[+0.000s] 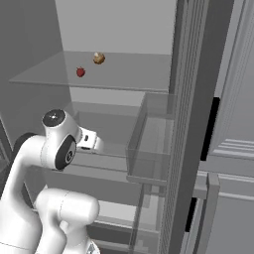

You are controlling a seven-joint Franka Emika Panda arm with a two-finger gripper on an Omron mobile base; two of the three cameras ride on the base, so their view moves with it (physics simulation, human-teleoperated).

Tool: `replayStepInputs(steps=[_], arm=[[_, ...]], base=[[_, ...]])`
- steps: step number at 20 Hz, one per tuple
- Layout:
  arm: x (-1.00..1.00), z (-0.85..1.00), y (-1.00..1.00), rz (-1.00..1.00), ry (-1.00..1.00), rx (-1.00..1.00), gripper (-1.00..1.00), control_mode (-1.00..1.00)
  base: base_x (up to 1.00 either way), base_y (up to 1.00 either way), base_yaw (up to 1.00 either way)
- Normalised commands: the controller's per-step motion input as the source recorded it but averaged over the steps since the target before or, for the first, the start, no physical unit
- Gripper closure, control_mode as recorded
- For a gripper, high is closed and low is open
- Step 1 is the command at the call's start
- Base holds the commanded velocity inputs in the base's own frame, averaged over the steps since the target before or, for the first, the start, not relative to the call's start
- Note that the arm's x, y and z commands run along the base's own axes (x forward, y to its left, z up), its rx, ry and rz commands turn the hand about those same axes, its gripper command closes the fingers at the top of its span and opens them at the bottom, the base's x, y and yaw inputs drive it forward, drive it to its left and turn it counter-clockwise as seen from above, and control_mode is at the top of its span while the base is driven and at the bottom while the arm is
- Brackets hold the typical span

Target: Take the strawberry from the fridge and place it on top of the pancake, located on the dining counter.

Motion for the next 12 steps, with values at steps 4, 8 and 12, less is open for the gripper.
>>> replayStepInputs(steps=[4, 8, 12], arm=[[0.25, 0.57, 0.17, 0.13, -0.18, -0.01, -1.00, -1.00], [0.18, 0.98, 0.34, 0.14, -0.16, -0.09, -1.00, -1.00], [0.13, 1.00, 0.46, 0.03, -0.02, -0.19, -1.00, -1.00]], base=[[0.00, 0.00, 0.00], [0.00, 0.00, 0.00], [0.00, 0.00, 0.00]])
